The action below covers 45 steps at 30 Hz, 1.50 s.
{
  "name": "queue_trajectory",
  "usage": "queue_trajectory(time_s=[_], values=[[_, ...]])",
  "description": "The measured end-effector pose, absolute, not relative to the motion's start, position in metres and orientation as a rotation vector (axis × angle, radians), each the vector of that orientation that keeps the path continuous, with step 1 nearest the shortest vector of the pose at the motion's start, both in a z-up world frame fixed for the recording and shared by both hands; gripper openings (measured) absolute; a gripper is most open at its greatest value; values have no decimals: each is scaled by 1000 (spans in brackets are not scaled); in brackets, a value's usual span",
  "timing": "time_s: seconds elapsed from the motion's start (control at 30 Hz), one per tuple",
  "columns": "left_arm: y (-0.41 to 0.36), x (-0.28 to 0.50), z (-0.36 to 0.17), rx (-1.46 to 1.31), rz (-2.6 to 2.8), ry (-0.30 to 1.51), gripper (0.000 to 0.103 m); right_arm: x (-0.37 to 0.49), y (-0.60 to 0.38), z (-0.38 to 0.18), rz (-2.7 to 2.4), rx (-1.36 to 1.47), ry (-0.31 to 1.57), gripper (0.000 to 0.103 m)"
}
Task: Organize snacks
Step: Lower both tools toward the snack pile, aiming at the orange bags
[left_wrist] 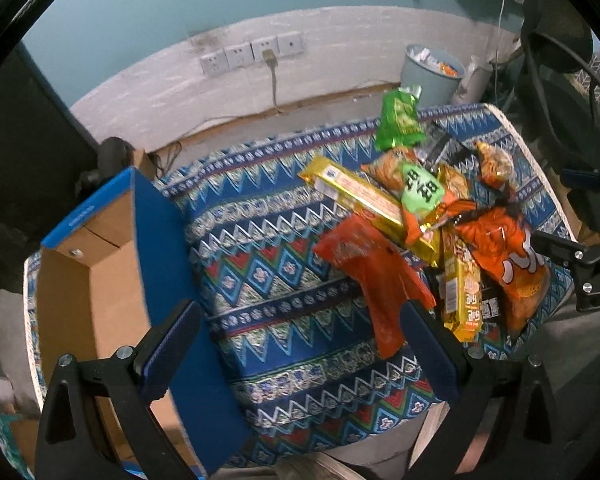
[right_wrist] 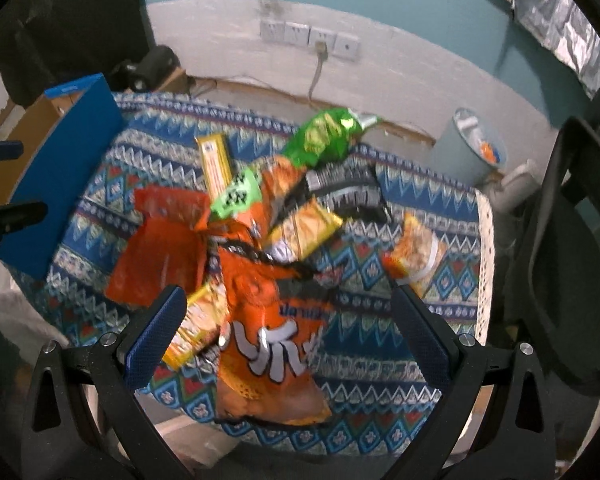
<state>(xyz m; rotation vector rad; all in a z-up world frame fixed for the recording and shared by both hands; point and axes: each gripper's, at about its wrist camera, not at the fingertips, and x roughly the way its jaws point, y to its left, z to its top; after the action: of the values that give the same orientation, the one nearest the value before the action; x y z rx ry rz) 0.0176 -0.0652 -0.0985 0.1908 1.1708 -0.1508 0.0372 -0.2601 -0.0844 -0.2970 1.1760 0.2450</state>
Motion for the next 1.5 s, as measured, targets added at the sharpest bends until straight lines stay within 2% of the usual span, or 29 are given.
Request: queue_trajectory(time_s=[0.4,0.87,0.97,1.03,1.1,1.2,1.5], values=[[-90,27,-139,205,-162,1264,101,31,-266,-123,260,-277,1290,100],[-100,35,-164,192,-154,1310,101,36,-258,-150,264,-347,1320,99],[-102,37,-166,181,-166,1319,101,37,-259,-153,284,-358,1328,89],[-102,38,-169,165,-167,1334,101,37,-258,-155,304,-359,1337,73],[-103,41,-173,147,-165,1348,101,36,-257,-157,302,-396,1339,63],[-103,48,-180,109,-148,1363,101,36,-258,-154,318,-382,1332,55],[-113,73,-199,63,-85,1379,101,47,-276,-150,290,-363,1290,51]])
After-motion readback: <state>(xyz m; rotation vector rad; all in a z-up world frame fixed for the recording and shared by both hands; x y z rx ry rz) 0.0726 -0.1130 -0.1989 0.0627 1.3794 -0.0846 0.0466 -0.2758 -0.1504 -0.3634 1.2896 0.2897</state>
